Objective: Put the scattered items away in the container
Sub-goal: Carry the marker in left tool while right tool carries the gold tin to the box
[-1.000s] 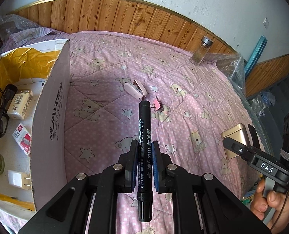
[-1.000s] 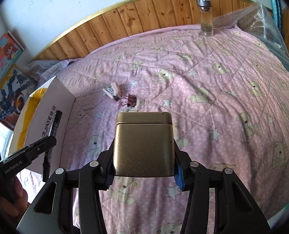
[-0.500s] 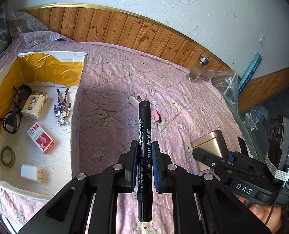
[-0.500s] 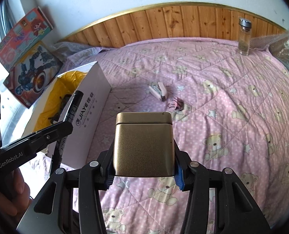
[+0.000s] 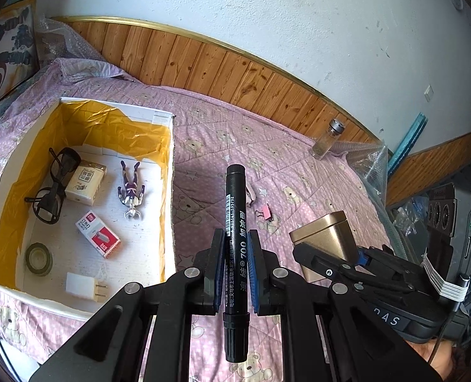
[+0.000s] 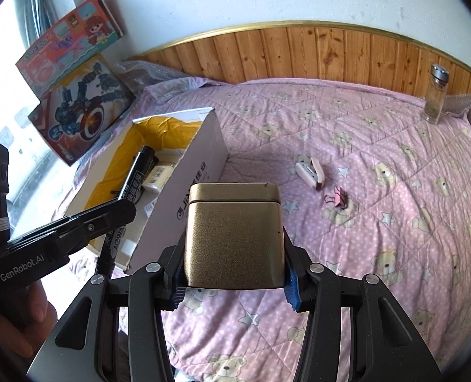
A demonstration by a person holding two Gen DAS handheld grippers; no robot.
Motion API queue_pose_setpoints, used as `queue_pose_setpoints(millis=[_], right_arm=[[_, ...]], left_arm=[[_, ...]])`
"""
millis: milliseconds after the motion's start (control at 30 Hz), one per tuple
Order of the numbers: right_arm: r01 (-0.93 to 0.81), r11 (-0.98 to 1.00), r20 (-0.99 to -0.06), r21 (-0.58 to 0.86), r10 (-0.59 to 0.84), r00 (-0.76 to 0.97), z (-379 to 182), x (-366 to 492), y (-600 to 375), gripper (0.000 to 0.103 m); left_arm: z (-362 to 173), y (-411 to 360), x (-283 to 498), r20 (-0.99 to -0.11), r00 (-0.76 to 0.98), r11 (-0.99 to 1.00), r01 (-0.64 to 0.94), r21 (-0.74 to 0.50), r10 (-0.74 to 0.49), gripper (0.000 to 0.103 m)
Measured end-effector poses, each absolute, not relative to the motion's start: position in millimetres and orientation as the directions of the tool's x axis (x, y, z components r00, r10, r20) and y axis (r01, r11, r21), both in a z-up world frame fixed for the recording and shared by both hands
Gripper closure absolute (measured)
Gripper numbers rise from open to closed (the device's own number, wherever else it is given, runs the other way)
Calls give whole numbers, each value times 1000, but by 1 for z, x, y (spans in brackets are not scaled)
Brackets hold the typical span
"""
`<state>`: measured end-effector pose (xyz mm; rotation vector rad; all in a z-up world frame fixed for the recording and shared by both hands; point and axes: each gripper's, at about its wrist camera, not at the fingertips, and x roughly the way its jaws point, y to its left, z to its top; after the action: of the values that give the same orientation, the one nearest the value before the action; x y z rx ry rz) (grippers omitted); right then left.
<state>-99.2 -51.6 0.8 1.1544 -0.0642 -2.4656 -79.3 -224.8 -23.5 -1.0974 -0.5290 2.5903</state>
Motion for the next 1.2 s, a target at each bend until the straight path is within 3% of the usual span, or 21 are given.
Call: queue_pose_setpoints(millis=[667, 1200], right_arm=[[480, -860, -706, 172, -447, -549, 25, -108, -125, 52], [580, -804, -733, 129, -471, -490, 14, -122, -188, 52]], left_arm=[[-11, -302, -78, -591, -735, -877, -11, -479, 332, 89], [-31, -372, -95, -623, -736, -847, 131, -516, 266, 89]])
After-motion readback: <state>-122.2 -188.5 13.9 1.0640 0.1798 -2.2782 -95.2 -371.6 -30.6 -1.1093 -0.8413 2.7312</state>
